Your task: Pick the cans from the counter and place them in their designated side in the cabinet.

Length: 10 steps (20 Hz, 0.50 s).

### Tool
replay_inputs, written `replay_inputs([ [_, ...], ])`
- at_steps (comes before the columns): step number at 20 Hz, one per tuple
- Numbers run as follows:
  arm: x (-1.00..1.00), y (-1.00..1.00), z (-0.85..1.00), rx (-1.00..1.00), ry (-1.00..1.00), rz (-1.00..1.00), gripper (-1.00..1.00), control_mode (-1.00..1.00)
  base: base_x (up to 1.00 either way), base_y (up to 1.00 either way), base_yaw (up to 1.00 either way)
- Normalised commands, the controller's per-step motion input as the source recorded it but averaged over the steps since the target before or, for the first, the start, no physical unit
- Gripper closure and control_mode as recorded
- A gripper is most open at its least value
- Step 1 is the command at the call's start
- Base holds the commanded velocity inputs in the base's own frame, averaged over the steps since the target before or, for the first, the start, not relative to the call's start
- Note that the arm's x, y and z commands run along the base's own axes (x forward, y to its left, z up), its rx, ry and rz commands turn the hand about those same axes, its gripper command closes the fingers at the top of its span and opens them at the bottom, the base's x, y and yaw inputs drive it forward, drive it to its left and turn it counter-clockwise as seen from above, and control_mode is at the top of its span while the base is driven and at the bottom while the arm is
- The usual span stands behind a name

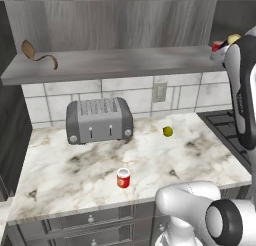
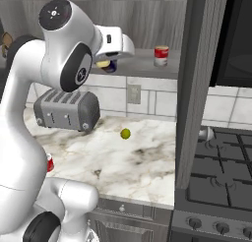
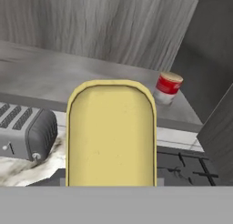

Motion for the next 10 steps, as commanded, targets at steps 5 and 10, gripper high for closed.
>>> replay_inputs([
  [5, 0.17, -0.04, 0.00, 0.00, 0.01, 0.00, 1.00, -1.00, 0.00, 0.00, 0.00],
  [10, 0.16, -0.05, 0.00, 0.00, 0.00, 0.00, 1.00, -1.00, 0.00, 0.00, 0.00],
])
